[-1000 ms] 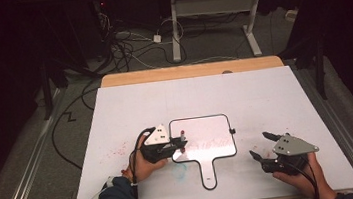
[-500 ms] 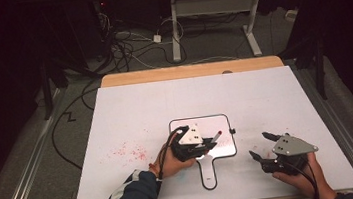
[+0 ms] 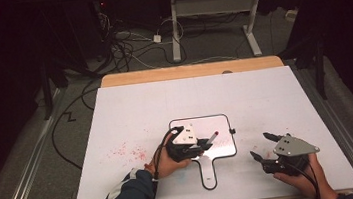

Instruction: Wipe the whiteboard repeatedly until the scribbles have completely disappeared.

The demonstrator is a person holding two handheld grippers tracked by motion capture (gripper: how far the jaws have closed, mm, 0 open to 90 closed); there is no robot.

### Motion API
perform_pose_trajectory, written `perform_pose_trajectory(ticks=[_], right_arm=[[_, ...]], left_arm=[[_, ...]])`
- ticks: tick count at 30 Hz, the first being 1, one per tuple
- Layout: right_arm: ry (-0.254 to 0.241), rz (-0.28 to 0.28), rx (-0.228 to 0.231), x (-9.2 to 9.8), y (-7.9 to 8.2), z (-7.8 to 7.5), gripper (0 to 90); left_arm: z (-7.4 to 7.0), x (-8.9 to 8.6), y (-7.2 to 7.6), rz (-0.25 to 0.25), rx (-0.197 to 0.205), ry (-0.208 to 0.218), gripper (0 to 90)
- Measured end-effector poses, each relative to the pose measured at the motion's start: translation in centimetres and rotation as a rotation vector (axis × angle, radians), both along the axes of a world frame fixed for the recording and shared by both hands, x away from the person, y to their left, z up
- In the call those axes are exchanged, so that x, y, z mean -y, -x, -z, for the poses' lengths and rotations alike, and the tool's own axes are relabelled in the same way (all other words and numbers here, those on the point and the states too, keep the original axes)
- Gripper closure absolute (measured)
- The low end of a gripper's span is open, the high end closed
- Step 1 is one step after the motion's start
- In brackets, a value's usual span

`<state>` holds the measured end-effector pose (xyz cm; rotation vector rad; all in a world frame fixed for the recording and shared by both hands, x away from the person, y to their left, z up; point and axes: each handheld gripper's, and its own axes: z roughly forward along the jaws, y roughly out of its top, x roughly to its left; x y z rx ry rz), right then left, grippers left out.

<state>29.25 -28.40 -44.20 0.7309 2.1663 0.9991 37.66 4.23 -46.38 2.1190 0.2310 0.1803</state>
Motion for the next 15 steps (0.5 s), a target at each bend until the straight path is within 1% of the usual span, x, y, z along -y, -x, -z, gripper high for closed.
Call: perform_pose_trajectory(ticks=[4,6,9,10,12,13,15], right_arm=[[-0.005,-0.007,-0.001,-0.1,0.0,-0.1,29.0],[-0.007,-0.014,-0.002,-0.5,0.0,-0.2,29.7],[-0.013,-0.021,-0.006,-0.7,0.0,-0.3,31.3],[-0.019,-0.033,-0.011,-0.9,0.0,-0.4,32.9],[-0.023,-0.041,-0.015,-1.0,-0.1,-0.4,33.2],[-0.022,-0.048,-0.018,-1.3,-0.1,-0.5,33.2],[-0.027,-0.077,-0.025,-1.9,-0.2,-0.6,33.3]], left_arm=[[0.2,-2.3,0.1,-0.024,-0.017,0.014,79.0],[0.3,-3.3,0.3,-0.037,-0.013,0.016,79.0],[0.4,-4.8,0.6,-0.054,-0.018,0.019,79.0],[0.4,-5.1,0.7,-0.062,-0.018,0.019,79.0],[0.4,-5.5,0.7,-0.069,-0.022,0.025,79.0],[0.4,-5.5,0.8,-0.073,-0.025,0.027,78.9],[0.4,-5.2,0.8,-0.069,-0.014,0.017,79.0]])
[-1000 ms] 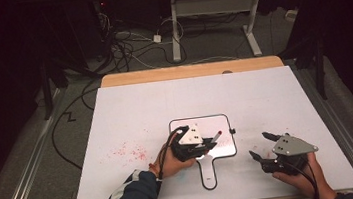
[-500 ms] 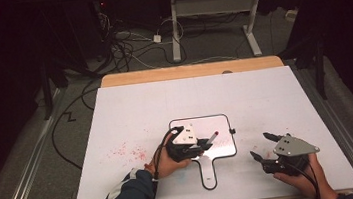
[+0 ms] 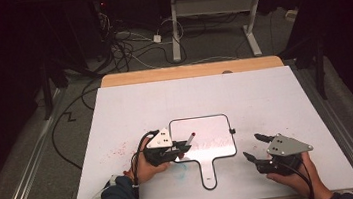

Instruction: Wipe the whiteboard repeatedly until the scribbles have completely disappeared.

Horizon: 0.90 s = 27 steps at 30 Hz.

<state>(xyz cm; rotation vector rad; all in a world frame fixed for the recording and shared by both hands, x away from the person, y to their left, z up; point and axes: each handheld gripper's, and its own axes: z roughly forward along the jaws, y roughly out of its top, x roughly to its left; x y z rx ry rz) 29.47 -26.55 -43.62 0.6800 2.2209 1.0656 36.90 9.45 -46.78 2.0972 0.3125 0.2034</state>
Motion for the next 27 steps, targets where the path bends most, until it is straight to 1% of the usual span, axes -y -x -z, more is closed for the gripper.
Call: perform_pose_trajectory(ticks=[4,8,12,17,18,20,23,25,27], right_arm=[[0.009,-0.011,-0.012,-0.4,-0.1,0.1,33.4],[0.019,-0.008,-0.015,-0.4,-0.3,0.3,34.2],[-0.007,-0.013,-0.025,-0.2,-0.4,0.1,35.9],[-0.022,-0.013,-0.03,-0.2,-0.6,-0.1,36.0],[-0.031,-0.02,-0.034,-0.2,-0.6,-0.2,36.0],[-0.051,-0.033,-0.048,-0.4,-0.8,-0.4,36.1],[-0.057,-0.035,-0.056,-0.7,-1.0,-0.6,36.6],[-0.043,-0.046,-0.055,-1.1,-1.1,-0.6,38.2],[-0.026,-0.053,-0.06,-1.5,-1.1,-0.3,38.2]], left_arm=[[0.0,0.9,-0.2,0.009,0.004,-0.005,79.0],[-0.1,2.6,-0.5,0.036,0.011,-0.013,78.9],[-0.2,4.4,-0.7,0.059,0.022,-0.021,78.9],[-0.3,6.6,-0.9,0.085,0.034,-0.019,78.9],[-0.3,6.9,-0.9,0.087,0.034,-0.016,79.0],[-0.4,7.6,-1.1,0.091,0.041,-0.024,78.9],[-0.5,8.2,-1.3,0.087,0.042,-0.022,78.9],[-0.5,8.2,-1.5,0.086,0.051,-0.022,78.9],[-0.4,7.7,-1.9,0.072,0.038,-0.008,78.9]])
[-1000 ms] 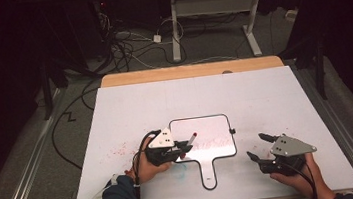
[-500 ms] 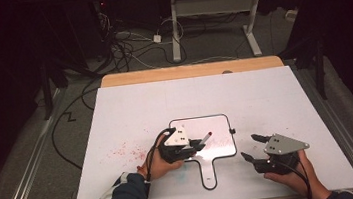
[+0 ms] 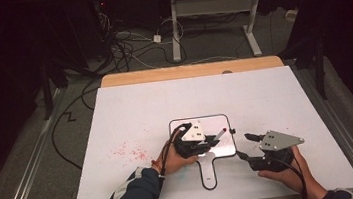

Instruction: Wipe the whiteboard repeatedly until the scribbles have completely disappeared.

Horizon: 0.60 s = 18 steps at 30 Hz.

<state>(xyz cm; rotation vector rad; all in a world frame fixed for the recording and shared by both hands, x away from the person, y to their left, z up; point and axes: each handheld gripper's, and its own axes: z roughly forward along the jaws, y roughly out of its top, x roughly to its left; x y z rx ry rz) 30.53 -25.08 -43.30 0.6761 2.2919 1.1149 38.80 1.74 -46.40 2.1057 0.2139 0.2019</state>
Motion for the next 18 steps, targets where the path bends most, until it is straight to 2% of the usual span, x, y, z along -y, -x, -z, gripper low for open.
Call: perform_pose_trajectory(ticks=[2,6,10,12,18], right_arm=[[0.005,0.0,-0.002,0.0,0.0,0.1,38.2],[0.0,0.01,0.005,0.4,0.0,0.0,38.2],[-0.003,0.018,0.012,0.6,0.1,0.0,38.2],[-0.004,0.018,0.014,0.6,0.1,0.0,38.2],[0.001,0.018,0.014,0.7,0.1,0.0,38.2]], left_arm=[[0.2,-0.7,-0.4,-0.01,-0.026,0.021,78.9],[0.4,-2.0,-0.7,-0.019,-0.04,0.037,78.9],[0.4,-3.5,-0.5,-0.039,-0.023,0.018,79.0],[0.4,-4.4,-0.5,-0.052,-0.034,0.022,79.0],[0.5,-6.2,-0.3,-0.074,-0.031,0.008,79.0]])
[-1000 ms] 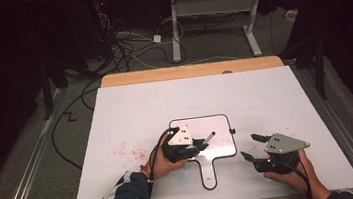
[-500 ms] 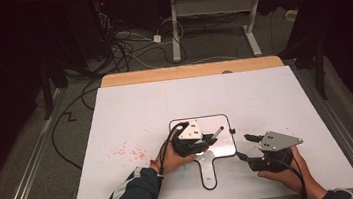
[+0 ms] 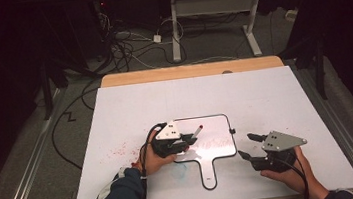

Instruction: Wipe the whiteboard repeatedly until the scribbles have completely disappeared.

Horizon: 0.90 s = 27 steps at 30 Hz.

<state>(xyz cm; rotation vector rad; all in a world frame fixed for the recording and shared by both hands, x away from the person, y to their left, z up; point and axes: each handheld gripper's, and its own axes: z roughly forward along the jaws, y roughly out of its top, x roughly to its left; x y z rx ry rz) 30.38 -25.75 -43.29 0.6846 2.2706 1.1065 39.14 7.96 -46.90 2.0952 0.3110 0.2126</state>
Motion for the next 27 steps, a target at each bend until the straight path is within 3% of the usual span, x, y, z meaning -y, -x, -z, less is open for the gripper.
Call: perform_pose_trajectory(ticks=[7,12,20,22,27], right_arm=[[0.006,0.007,-0.009,0.0,-0.1,0.2,38.2],[0.012,0.001,-0.01,-0.2,-0.2,0.3,38.2],[-0.028,-0.013,-0.026,-0.5,-0.6,0.1,39.1],[-0.08,-0.028,-0.036,-0.9,-1.0,-0.4,40.8],[-0.137,-0.055,-0.028,-2.1,-1.7,-1.4,41.7]], left_arm=[[0.2,-2.2,0.0,-0.042,-0.016,0.001,79.0],[0.2,-2.1,0.1,-0.048,-0.013,0.004,78.9],[-0.6,0.7,0.6,-0.02,0.013,0.018,78.9],[-0.9,1.7,0.7,-0.008,0.024,0.032,78.9],[-1.5,3.6,1.1,0.006,0.049,0.057,78.9]])
